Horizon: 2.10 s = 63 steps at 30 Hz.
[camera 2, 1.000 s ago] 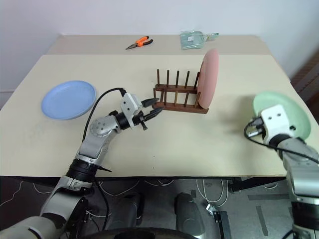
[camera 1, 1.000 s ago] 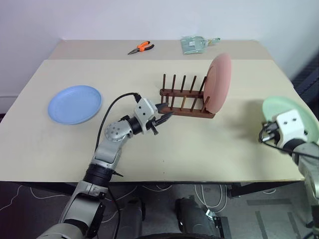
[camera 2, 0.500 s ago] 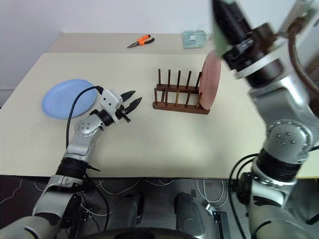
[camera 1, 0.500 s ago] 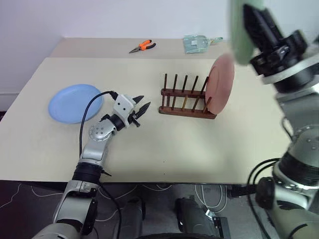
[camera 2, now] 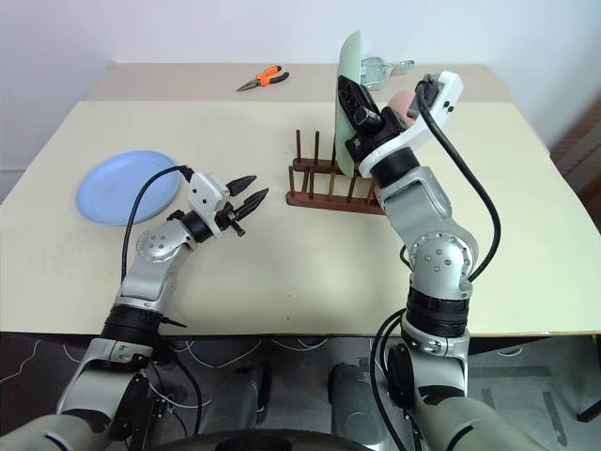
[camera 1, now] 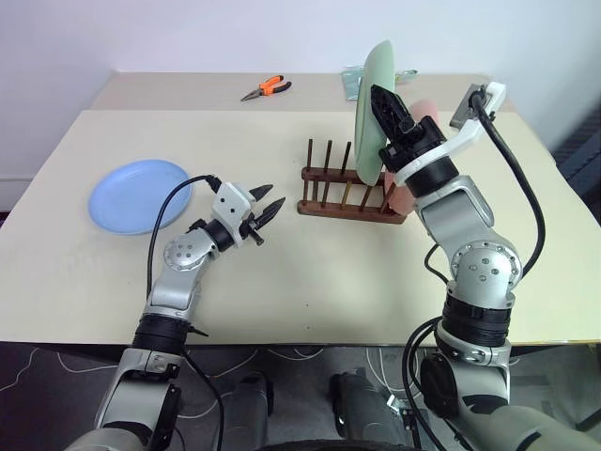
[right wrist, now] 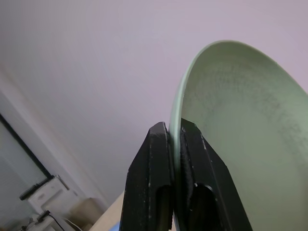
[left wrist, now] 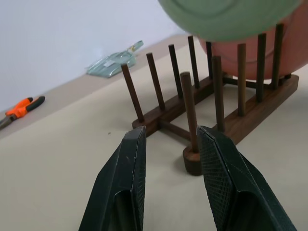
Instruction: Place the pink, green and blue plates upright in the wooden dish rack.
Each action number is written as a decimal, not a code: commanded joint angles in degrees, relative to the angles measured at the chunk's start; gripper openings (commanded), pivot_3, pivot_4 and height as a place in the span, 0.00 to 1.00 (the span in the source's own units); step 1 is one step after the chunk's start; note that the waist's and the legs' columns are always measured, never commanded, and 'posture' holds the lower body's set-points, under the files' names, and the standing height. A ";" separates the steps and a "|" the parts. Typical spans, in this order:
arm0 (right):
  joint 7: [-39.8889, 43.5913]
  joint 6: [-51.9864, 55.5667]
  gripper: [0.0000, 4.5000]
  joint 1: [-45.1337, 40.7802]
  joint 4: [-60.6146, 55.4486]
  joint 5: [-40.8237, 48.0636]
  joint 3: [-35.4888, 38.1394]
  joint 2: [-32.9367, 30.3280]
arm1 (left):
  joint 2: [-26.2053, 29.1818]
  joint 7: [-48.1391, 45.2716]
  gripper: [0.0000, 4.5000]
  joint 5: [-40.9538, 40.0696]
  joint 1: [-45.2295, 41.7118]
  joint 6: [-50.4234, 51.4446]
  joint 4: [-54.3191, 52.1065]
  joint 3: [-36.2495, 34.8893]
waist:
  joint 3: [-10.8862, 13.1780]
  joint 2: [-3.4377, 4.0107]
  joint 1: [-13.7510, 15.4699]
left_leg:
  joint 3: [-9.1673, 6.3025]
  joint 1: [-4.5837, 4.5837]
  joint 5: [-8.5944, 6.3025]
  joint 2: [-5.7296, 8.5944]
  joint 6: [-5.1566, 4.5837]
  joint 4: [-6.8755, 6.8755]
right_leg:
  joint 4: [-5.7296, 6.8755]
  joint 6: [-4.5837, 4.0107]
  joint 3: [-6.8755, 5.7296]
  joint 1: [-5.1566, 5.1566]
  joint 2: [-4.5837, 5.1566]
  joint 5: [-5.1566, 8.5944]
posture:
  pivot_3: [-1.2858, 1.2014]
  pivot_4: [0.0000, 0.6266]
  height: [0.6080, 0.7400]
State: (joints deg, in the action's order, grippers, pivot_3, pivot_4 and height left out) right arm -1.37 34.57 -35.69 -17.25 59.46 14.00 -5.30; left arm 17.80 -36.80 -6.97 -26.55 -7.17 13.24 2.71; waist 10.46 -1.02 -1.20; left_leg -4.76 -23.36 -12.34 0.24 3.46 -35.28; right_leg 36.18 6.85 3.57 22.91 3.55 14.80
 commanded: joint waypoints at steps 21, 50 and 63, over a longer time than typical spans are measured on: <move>9.28 -5.37 0.67 -6.19 6.19 -22.72 -9.28 -14.03 | 1.65 1.83 0.88 -3.95 1.01 11.74 -4.49 -4.09 | 0.02 0.03 -0.01 | 0.03 -0.03 0.00 0.00 0.00 0.03 | -0.01 0.00 0.01 0.08 -0.01 0.00 | 0.52 0.24 1.00; 35.18 -24.47 1.00 3.54 -1.19 -54.38 -30.83 -22.64 | -4.79 51.54 0.89 -26.65 -3.57 41.75 -5.82 -45.60 | -0.02 -0.34 0.39 | -0.11 -0.01 0.05 0.03 0.11 -0.06 | -0.05 0.02 -0.15 -0.06 0.06 -0.01 | 0.52 0.24 1.00; 36.90 -25.26 1.00 4.40 -0.12 -58.89 -29.89 -22.80 | -0.91 45.43 0.01 -28.88 -7.28 40.68 -6.72 -38.68 | -0.01 -0.47 0.45 | -0.12 0.00 0.07 0.03 0.15 -0.04 | -0.08 -0.01 -0.16 -0.08 0.03 -0.02 | 0.52 0.24 1.00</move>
State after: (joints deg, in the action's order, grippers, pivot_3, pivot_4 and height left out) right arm 35.58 11.33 -29.79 -16.01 2.25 -16.53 -27.85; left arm 15.45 13.61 -36.52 -32.19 34.97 12.13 -41.46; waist 10.45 -1.49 -0.75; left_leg -4.88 -23.36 -12.26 0.27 3.64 -35.31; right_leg 36.10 6.84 3.39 22.83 3.58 14.79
